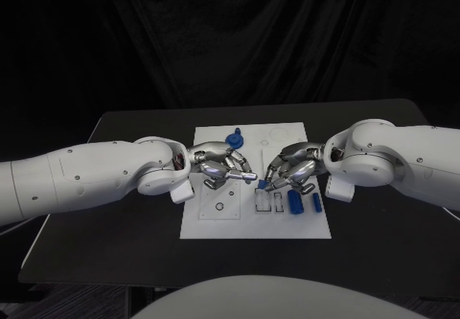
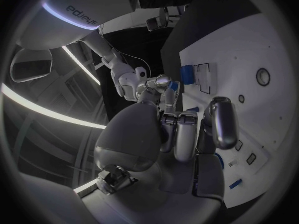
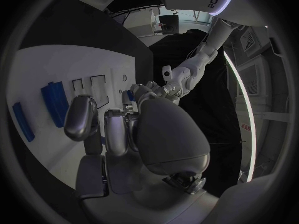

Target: Assemble the parts on the task board

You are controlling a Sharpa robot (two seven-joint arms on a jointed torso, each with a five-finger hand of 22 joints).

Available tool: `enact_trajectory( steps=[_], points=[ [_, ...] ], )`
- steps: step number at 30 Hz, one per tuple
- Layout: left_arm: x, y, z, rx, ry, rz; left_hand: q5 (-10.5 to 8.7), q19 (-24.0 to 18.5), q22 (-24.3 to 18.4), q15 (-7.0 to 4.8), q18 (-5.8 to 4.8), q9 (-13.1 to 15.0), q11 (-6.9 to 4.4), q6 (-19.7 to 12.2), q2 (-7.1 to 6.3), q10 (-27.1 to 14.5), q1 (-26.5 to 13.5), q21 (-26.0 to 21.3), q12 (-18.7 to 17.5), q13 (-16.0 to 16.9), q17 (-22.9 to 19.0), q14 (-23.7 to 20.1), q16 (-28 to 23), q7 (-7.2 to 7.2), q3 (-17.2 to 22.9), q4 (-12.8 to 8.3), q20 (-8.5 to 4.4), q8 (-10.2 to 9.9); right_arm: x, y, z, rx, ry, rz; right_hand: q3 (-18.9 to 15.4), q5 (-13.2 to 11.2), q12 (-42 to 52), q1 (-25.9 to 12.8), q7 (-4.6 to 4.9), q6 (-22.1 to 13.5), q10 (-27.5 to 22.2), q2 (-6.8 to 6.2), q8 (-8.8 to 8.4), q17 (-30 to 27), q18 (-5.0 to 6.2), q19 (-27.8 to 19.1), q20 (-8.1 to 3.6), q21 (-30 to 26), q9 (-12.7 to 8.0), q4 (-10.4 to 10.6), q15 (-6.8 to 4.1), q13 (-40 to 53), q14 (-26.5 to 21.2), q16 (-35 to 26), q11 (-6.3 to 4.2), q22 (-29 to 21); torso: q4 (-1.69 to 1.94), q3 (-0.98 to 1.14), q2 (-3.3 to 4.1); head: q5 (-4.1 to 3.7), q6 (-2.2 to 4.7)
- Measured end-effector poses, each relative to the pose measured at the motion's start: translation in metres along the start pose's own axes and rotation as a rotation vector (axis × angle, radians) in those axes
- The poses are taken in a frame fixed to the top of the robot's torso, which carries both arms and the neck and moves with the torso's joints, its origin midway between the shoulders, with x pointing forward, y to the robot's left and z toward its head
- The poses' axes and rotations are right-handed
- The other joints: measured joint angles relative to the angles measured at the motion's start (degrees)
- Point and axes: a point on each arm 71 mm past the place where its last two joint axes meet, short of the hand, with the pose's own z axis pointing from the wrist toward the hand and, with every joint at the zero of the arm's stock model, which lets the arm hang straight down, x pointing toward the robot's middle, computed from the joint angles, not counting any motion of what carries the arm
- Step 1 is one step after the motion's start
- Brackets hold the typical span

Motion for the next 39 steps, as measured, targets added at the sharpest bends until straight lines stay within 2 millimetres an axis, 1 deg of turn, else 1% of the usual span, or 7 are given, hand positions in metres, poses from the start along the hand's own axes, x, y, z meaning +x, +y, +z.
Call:
enact_trajectory(
  steps=[9,14,20,22,30,35,39],
  points=[
    [0.0,0.003,0.003,-0.044,0.016,0.073,-0.46,0.0,0.0,0.01,0.0,1.35,0.0,-0.02,-0.75,0.0,0.69,0.37,0.01,0.0,0.0,0.0,0.0,0.02,-0.48,-0.48,0.0,-0.04,0.005,0.002,0.0,-0.002,0.022,-0.017,1.03,0.23,0.01,-0.38,0.0,0.0,0.01,-0.38,-0.31,0.0,0.0,0.0,0.0,-0.23,0.03,-0.7,0.0,-0.84,0.0,-0.43,-0.01,0.0,-0.04,0.01,0.03,0.23,0.0],
    [0.002,0.004,0.007,-0.066,0.032,0.112,-2.41,0.14,0.0,0.23,0.0,2.75,0.0,-0.75,-0.75,0.01,0.68,0.37,0.01,0.0,0.0,0.22,0.0,0.35,-1.13,-0.14,0.14,-0.04,0.006,0.004,0.001,-0.006,0.029,-0.023,1.04,0.23,0.01,-0.45,0.0,0.0,0.01,-0.45,-0.33,0.0,0.0,0.0,0.0,-0.23,0.03,-0.7,0.0,-0.75,0.0,-0.43,-0.01,-0.01,-0.05,0.02,0.02,0.2,0.0],
    [0.004,0.004,0.009,-0.082,0.045,0.137,-3.05,0.14,0.0,0.44,0.0,3.09,0.06,-2.05,-0.68,0.06,0.61,0.15,0.12,0.0,0.0,0.0,0.0,0.83,-1.69,-0.07,0.14,-0.89,0.008,0.006,0.002,-0.009,0.037,-0.028,1.23,0.46,-0.04,-0.91,0.0,0.0,0.01,-0.61,-0.27,0.0,0.0,0.0,0.0,-0.56,0.04,-0.57,0.0,-0.73,0.0,-0.66,-0.01,-0.01,-0.05,0.02,-0.02,0.15,-0.01],
    [0.005,0.003,0.009,-0.086,0.05,0.143,-3.05,0.13,0.0,0.65,0.0,2.99,0.22,-2.24,-0.48,0.23,0.41,0.08,0.12,0.0,0.0,0.22,0.0,1.01,-1.9,0.01,0.14,-1.81,0.009,0.006,0.003,-0.01,0.04,-0.029,2.56,0.46,-0.05,-1.06,-0.01,-0.01,0.02,-0.74,-0.22,0.0,-0.01,0.0,0.0,-0.56,0.04,-1.89,0.0,-0.78,0.0,-0.66,-0.01,-0.01,-0.05,0.02,-0.04,0.21,-0.01],
    [0.008,0.002,0.011,-0.088,0.066,0.155,-2.93,-0.2,0.0,1.3,0.0,0.06,0.65,-2.23,-0.11,0.65,0.04,-0.44,0.12,0.0,0.0,0.25,0.0,1.85,-2.95,-0.19,0.86,-7.46,0.011,0.009,0.005,-0.012,0.055,-0.034,2.57,0.45,-0.05,-1.2,-0.01,-0.01,0.02,-0.6,-0.19,0.0,0.0,0.0,0.0,-0.89,0.04,-1.9,0.0,-0.72,0.0,-0.9,-0.02,-0.01,-0.1,0.02,-0.04,0.21,-0.01],
    [0.01,0.001,0.011,-0.077,0.074,0.158,0.04,0.0,0.0,1.56,0.0,-2.04,0.86,-0.84,0.21,0.47,0.37,-0.45,0.17,0.0,0.0,0.11,0.0,1.97,-3.12,-0.27,1.06,-10.44,0.012,0.01,0.007,-0.013,0.067,-0.034,2.77,0.43,-0.05,-1.21,-0.01,-0.01,0.02,-0.6,-0.2,0.0,0.0,0.0,0.0,-0.89,0.04,-1.81,0.0,-0.71,0.0,-0.9,-0.01,-0.01,-0.05,0.01,-0.04,0.14,-0.01],
    [0.012,-0.001,0.012,-0.061,0.082,0.159,1.95,-0.2,0.01,1.57,0.0,-2.97,1.05,-0.06,0.85,0.43,1.06,-0.45,0.48,0.0,0.0,0.11,0.0,1.94,-3.16,-0.31,1.26,-11.76,0.014,0.011,0.008,-0.014,0.078,-0.033,2.77,0.39,-0.04,-1.33,-0.01,-0.01,0.01,-0.47,-0.22,0.0,0.0,0.0,0.0,-1.08,0.04,-1.81,0.0,-0.68,0.0,-1.13,0.0,-0.01,-0.04,0.01,-0.04,0.43,-0.01]
  ],
)
